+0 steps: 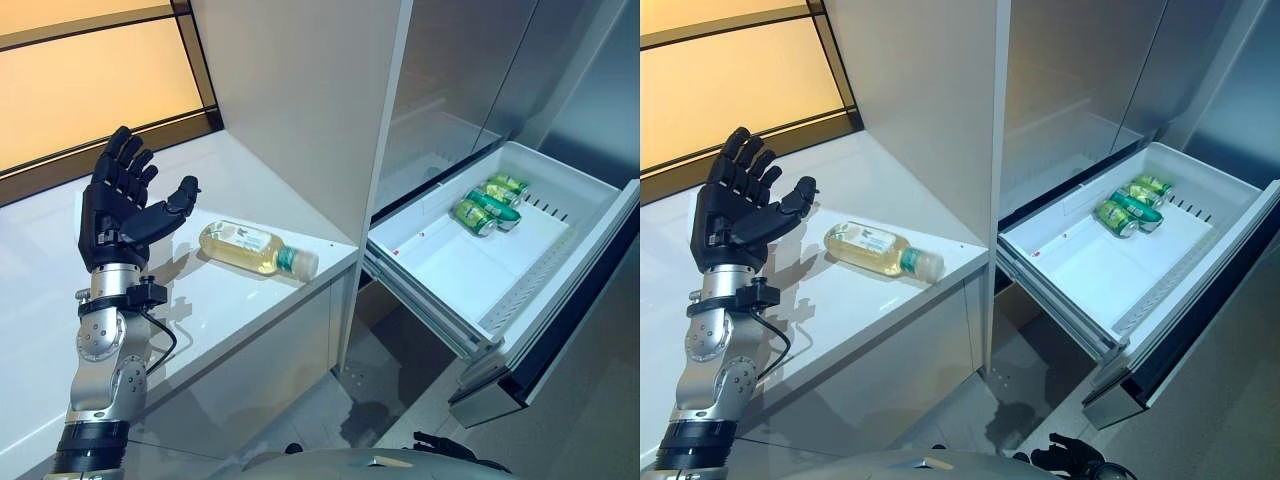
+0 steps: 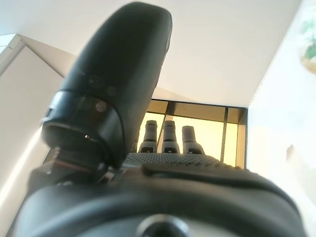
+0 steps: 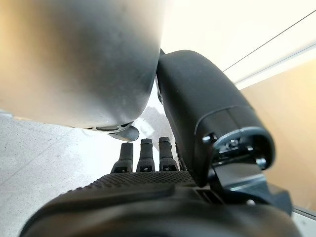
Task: Put drinks into fridge and close the fridge
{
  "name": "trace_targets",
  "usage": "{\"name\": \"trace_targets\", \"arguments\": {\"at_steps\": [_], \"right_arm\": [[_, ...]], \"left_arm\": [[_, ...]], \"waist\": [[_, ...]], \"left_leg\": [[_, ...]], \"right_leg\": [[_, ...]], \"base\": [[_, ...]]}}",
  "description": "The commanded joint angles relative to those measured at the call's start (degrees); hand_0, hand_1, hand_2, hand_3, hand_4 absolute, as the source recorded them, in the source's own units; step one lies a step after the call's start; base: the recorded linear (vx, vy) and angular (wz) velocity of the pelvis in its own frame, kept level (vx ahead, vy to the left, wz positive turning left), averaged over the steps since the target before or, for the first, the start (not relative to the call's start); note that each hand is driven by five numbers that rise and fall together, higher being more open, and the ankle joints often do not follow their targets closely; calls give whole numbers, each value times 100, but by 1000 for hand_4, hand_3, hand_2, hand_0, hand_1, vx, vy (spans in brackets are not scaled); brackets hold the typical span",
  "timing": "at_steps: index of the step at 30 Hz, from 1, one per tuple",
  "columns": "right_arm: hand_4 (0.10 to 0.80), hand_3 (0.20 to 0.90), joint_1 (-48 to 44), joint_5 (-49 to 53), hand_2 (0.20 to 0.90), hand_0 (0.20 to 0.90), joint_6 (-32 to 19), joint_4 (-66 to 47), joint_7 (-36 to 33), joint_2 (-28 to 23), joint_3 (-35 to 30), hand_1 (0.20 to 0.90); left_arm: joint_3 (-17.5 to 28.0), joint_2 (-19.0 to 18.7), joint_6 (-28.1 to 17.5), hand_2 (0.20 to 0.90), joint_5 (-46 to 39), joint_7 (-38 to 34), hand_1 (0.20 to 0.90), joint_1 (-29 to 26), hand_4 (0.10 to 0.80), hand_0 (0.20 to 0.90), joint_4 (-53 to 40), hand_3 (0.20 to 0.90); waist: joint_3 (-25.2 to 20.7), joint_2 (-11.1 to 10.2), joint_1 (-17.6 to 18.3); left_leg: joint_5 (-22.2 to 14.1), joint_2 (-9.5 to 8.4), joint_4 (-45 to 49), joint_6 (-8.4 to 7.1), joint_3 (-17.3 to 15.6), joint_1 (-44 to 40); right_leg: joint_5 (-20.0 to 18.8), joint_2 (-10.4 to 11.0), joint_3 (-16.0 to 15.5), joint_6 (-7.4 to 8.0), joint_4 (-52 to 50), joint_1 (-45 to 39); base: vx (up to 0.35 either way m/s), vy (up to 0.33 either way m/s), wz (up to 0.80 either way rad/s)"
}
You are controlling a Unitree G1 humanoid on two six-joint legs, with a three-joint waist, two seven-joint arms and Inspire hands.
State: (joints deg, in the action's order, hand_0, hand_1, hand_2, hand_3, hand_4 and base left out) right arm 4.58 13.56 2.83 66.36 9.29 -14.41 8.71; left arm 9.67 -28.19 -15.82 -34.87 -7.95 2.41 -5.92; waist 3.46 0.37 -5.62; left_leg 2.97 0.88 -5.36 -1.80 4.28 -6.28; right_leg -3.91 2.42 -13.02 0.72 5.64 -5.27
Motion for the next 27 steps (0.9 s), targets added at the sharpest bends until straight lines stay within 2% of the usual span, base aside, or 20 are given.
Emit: {"name": "trace_targets", "arguments": {"at_steps": [1,11,17,20,25,27], "right_arm": [[800,900,-19,-19,900,900,25,-102,104,-42,121,900],[800,900,-18,5,900,900,33,-104,77,-29,112,900],[800,900,-1,-2,900,900,33,-143,99,-48,99,900],[800,900,21,-33,900,900,3,-156,101,-67,79,900],[800,900,66,-100,900,900,-85,-121,164,-162,28,900],[800,900,65,-127,900,900,-89,-112,186,-196,-12,900]], "left_arm": [[572,-259,-340,900,-73,-34,900,-585,800,900,-455,900],[601,-233,-414,900,-36,-8,900,-558,800,900,-409,900],[520,-309,-759,900,172,736,900,-557,800,900,-608,900],[493,-564,-814,900,748,852,900,-568,800,900,-662,900],[613,-1286,-899,900,1419,1194,900,-515,800,900,-512,900],[702,-1490,-789,900,1722,1276,900,-442,800,900,-458,900]], "waist": [[8,-61,55],[5,-59,42],[19,-55,49],[28,-36,63],[24,16,73],[25,36,64]], "left_leg": [[-617,-207,36,22,-109,-56],[-600,-214,36,16,-98,-48],[-597,-211,36,9,-123,-41],[-593,-211,36,4,-144,-42],[-595,-209,36,-2,-199,-41],[-591,-206,36,-7,-209,-40]], "right_leg": [[695,67,-84,359,-74,-457],[677,71,-99,365,-66,-455],[664,75,-96,375,-66,-443],[651,80,-88,391,-66,-438],[642,91,-85,426,-64,-428],[636,95,-90,437,-64,-425]], "base": [[0,0,0],[0,0,0],[0,0,0],[0,0,0],[0,0,0],[0,0,0]]}}
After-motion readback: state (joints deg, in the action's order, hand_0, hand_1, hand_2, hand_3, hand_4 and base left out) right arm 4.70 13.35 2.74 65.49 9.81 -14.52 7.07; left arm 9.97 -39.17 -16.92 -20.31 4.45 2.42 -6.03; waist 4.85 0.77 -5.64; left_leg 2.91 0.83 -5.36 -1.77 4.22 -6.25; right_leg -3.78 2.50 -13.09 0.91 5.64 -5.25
